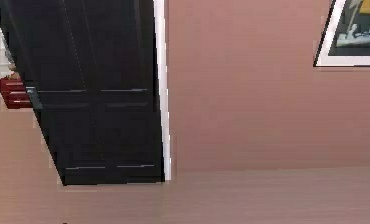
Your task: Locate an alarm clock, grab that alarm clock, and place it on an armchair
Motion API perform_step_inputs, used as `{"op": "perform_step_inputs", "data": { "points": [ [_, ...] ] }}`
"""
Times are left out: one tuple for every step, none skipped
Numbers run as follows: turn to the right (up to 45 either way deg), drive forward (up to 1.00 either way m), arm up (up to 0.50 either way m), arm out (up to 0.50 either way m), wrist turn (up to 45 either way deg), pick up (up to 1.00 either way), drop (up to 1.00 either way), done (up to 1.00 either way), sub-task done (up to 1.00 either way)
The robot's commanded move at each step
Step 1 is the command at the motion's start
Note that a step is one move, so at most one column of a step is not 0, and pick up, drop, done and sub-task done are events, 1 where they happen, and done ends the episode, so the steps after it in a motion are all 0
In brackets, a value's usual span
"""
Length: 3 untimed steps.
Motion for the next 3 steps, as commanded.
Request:
{"op": "perform_step_inputs", "data": {
  "points": [
    [0.0, 0.25, 0.0, 0.0, 0.0, 0.0, 0.0, 0.0, 0.0],
    [45.0, 0.0, 0.0, 0.0, 0.0, 0.0, 0.0, 0.0, 0.0],
    [39.0, 0.0, 0.0, 0.0, 0.0, 0.0, 0.0, 0.0, 0.0]
  ]
}}
